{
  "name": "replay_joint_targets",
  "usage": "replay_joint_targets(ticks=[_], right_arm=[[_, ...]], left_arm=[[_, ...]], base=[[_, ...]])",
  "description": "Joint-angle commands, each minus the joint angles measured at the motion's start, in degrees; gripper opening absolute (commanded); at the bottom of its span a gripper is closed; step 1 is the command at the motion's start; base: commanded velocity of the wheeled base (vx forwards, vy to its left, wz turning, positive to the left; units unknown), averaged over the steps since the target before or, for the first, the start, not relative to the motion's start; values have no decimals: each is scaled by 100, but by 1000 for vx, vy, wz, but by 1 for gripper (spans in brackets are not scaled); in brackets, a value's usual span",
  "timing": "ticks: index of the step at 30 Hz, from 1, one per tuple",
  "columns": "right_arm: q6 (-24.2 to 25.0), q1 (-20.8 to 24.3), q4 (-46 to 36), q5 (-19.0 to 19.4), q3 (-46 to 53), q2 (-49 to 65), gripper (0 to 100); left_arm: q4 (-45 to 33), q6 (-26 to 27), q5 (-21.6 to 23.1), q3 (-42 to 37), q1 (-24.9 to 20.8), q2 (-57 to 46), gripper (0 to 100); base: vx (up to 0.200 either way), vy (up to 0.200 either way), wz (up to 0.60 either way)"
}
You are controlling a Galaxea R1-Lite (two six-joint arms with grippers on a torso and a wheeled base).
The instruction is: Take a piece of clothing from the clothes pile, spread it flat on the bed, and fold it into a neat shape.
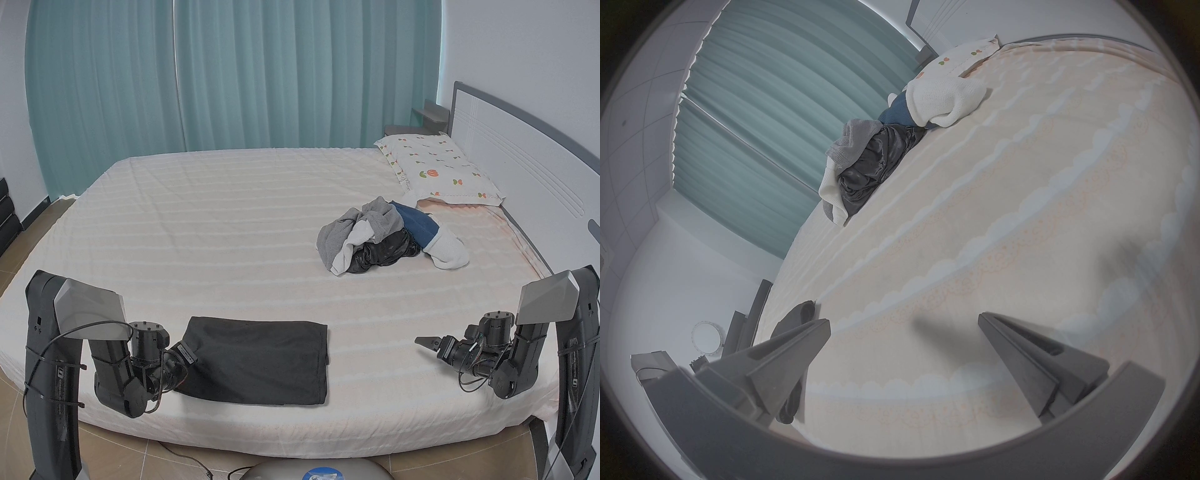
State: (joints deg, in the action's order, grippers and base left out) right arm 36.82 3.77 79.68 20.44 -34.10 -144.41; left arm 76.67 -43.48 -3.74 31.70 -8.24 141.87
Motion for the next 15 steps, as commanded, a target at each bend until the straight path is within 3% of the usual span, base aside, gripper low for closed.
replay_joint_targets(ticks=[1, 10, 15], right_arm=[[1, 1, 4, 3, 0, 1, 100], [1, 1, 4, 3, 0, 1, 100], [1, 1, 13, 3, 0, -8, 100]], left_arm=[[77, 7, -4, -49, 7, -28, 0], [77, -11, -39, -67, 24, -19, 0], [77, -29, -39, -85, 33, -19, 0]], base=[[0, 0, 0], [0, 0, 0], [0, 200, 0]])
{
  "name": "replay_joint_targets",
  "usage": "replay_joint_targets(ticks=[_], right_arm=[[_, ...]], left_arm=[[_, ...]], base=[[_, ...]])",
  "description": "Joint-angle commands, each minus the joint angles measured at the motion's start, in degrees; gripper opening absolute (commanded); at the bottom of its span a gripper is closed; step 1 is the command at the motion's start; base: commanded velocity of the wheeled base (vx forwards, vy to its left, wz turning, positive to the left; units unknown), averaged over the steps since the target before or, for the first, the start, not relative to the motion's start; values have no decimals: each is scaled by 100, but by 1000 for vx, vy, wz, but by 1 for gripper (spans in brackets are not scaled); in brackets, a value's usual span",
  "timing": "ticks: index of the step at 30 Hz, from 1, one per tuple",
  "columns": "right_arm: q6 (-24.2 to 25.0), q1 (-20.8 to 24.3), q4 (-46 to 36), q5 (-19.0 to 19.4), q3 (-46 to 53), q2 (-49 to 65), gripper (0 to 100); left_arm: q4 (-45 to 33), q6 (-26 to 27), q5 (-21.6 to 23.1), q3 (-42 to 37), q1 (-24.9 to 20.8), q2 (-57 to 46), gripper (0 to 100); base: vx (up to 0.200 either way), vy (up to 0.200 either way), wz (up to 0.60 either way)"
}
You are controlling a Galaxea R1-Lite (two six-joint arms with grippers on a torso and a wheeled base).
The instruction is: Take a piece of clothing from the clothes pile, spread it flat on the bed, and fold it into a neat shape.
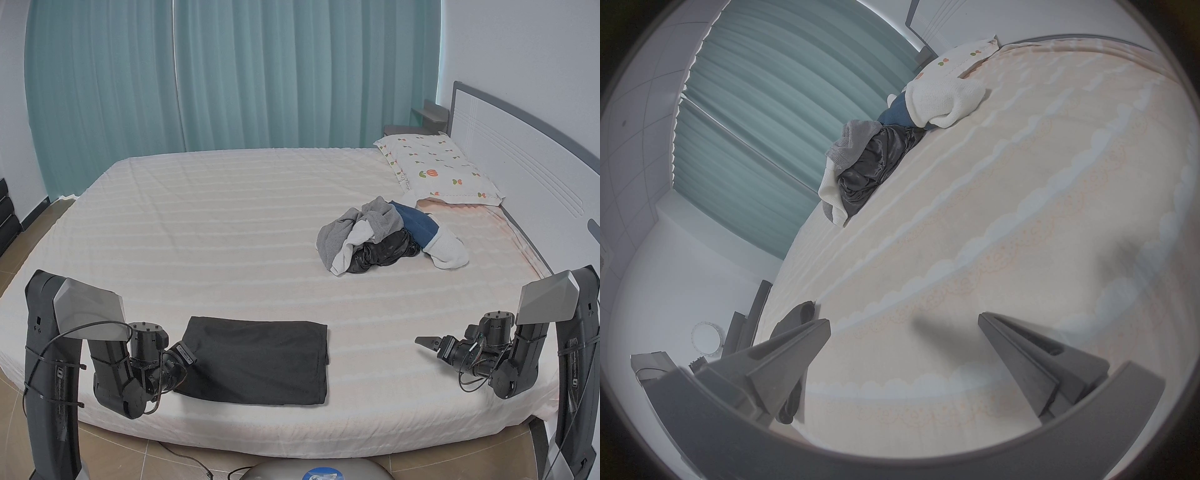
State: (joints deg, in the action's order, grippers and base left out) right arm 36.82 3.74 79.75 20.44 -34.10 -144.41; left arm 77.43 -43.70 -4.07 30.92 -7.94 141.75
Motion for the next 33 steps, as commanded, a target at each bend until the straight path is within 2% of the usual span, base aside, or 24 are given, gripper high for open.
replay_joint_targets(ticks=[1, 9, 26, 33], right_arm=[[1, 4, 5, 3, 0, -8, 100], [-8, 4, 5, 3, 0, -8, 100], [1, 4, 23, 3, 0, -8, 100], [1, 4, 23, 3, 8, -8, 100]], left_arm=[[0, -7, -6, -7, 3, -7, 0], [0, -51, -32, -59, 29, -34, 0], [0, -86, -85, -165, 495, -227, 0], [0, -86, -94, -165, 521, -218, 0]], base=[[0, 200, 0], [0, 200, 0], [0, 200, 0], [0, 200, 0]])
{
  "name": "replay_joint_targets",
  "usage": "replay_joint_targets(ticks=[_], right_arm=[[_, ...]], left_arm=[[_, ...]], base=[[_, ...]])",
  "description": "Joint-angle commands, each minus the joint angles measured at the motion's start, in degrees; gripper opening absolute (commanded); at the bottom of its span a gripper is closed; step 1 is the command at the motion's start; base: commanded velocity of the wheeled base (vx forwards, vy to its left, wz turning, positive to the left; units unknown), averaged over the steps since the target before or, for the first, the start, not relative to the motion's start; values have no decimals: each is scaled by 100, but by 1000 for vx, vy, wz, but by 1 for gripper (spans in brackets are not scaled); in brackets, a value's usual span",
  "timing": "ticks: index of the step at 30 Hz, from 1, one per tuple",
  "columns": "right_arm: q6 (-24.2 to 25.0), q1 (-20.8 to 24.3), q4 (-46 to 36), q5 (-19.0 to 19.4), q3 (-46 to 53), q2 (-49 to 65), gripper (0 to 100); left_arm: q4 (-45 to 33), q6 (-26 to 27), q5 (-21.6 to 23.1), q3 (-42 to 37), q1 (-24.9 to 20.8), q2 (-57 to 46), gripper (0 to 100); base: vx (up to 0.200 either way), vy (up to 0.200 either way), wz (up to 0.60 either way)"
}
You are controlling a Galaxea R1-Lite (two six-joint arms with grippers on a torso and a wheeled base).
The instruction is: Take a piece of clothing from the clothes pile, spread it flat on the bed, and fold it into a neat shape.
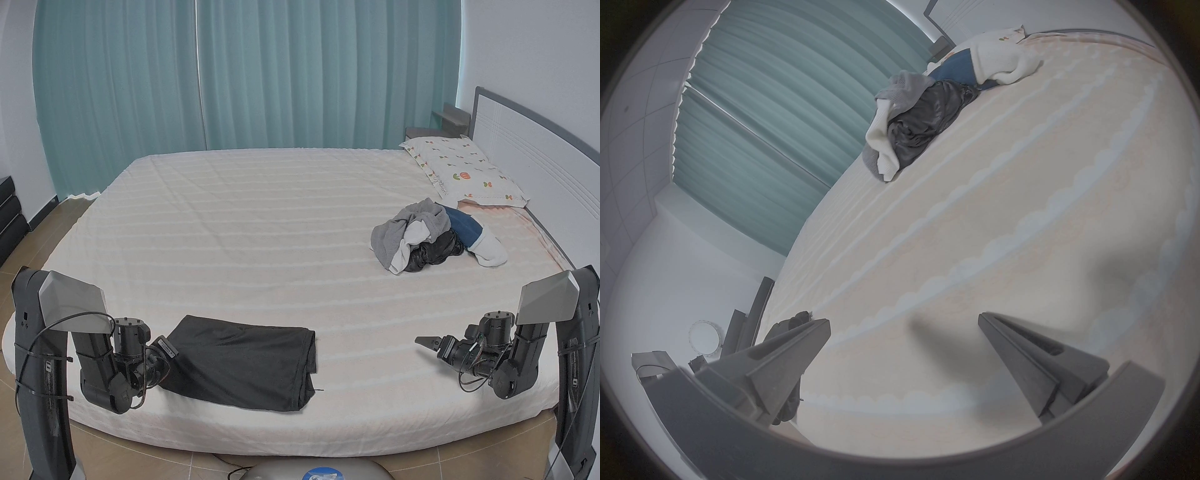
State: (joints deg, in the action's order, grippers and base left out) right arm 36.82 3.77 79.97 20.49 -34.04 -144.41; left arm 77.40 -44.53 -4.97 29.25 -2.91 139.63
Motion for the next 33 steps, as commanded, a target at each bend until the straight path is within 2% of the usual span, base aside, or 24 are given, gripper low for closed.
replay_joint_targets(ticks=[1, 33], right_arm=[[1, 1, 1, -1, 2, -8, 100], [1, 1, 19, -1, 2, -8, 100]], left_arm=[[3, -3, -4, 2, 28, -6, 0], [-41, 15, -4, -147, 36, 3, 0]], base=[[0, 200, 0], [0, 200, 0]])
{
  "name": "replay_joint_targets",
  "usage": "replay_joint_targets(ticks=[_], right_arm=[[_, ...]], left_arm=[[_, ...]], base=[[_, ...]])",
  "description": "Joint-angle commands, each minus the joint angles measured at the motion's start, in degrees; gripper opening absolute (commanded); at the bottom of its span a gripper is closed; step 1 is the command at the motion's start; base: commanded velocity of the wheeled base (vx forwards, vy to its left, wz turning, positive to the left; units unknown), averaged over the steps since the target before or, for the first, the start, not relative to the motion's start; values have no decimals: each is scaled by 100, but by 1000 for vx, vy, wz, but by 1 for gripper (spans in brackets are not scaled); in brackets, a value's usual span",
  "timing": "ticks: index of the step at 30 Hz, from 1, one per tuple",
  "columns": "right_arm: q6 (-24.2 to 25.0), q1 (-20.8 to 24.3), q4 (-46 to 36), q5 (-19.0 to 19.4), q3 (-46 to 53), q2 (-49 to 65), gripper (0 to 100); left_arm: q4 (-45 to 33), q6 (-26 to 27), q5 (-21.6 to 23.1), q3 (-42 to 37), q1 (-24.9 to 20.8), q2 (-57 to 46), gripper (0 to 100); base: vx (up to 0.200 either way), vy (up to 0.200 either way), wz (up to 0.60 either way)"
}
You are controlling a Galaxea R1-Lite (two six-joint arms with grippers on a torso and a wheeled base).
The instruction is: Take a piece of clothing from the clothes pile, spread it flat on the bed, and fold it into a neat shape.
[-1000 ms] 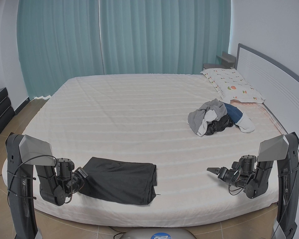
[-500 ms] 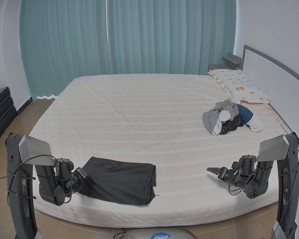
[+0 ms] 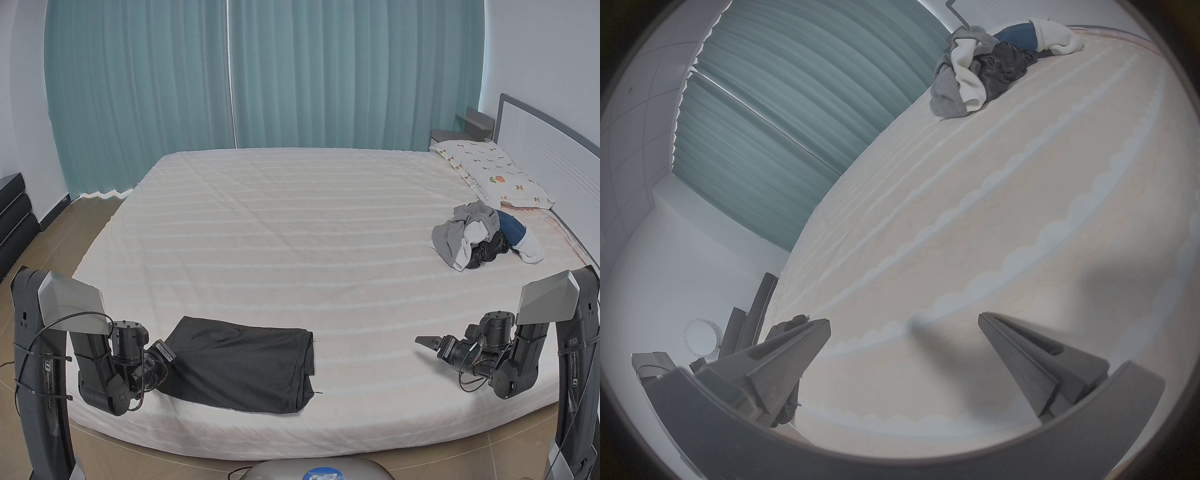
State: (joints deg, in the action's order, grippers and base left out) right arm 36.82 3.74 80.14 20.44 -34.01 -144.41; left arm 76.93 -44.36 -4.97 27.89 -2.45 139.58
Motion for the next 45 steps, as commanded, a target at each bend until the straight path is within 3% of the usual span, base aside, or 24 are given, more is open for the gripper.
replay_joint_targets(ticks=[1, 13, 14, 22, 30, 34, 40, 45], right_arm=[[1, 4, 10, 3, 0, -8, 100], [1, 4, 10, 3, 0, -8, 100], [1, 4, 10, 3, 0, -8, 100], [1, 4, 10, 3, 9, -8, 100], [1, -5, 19, -5, 44, 88, 100], [-52, 4, -34, -295, -18, 387, 100], [-60, 21, -69, -366, 132, 906, 100], [-175, 21, -262, -374, 483, 1583, 100]], left_arm=[[6, -2, -4, -21, -19, 16, 0], [6, 24, 14, -91, -124, 60, 0], [6, 33, 32, -188, -221, 52, 100], [15, 33, 49, -346, -370, 16, 100], [50, -20, 84, -319, -27, -414, 100], [50, -2, 137, -363, 96, -713, 100], [23, 6, 190, -407, 140, -1161, 100], [76, 428, 216, -583, 87, -1425, 100]], base=[[0, 200, 0], [0, 33, 0], [0, 0, 0], [0, 0, 0], [0, 0, 0], [0, 0, 0], [0, 0, 0], [0, 0, 0]])
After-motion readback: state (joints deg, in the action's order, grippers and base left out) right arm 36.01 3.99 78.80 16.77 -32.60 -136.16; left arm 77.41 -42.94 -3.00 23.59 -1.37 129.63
